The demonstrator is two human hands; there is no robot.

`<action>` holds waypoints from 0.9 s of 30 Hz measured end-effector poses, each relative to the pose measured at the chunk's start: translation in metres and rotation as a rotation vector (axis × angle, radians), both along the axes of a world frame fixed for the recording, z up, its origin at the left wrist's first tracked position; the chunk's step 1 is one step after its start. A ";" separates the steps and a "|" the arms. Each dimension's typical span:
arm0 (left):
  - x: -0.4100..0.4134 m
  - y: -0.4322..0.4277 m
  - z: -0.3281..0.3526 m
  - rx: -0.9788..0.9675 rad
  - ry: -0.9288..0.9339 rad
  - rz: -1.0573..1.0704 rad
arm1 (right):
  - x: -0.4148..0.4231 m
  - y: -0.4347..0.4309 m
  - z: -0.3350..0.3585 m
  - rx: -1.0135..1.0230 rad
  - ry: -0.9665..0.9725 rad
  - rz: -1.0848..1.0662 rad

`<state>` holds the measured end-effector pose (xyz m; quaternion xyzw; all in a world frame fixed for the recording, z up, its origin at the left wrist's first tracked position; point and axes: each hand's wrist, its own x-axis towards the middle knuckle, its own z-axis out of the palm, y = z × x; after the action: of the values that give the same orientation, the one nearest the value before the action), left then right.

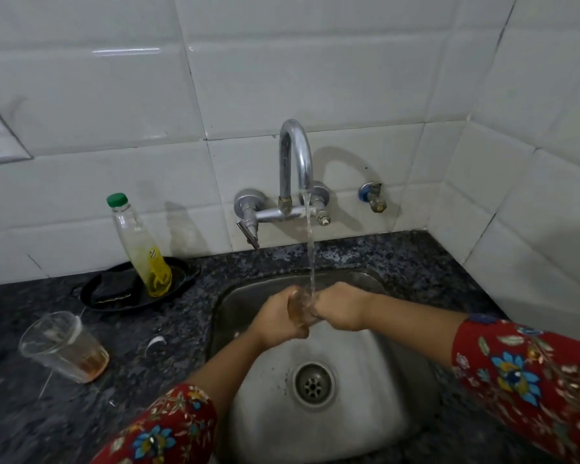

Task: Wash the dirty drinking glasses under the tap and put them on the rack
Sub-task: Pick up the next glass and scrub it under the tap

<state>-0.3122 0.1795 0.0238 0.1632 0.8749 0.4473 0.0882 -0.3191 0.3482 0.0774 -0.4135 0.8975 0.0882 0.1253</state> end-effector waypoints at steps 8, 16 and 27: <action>-0.002 -0.002 0.005 0.207 0.040 -0.002 | 0.000 0.000 0.015 0.001 -0.026 -0.014; -0.020 -0.003 0.015 -0.215 -0.089 -0.259 | -0.001 0.013 0.012 0.070 0.214 0.282; -0.002 -0.014 0.014 0.051 0.013 -0.091 | 0.013 -0.007 0.030 0.188 0.227 0.104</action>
<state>-0.3143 0.1650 0.0381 0.2081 0.8553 0.4641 0.0986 -0.3060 0.3410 0.1079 -0.4331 0.8711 0.2245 0.0566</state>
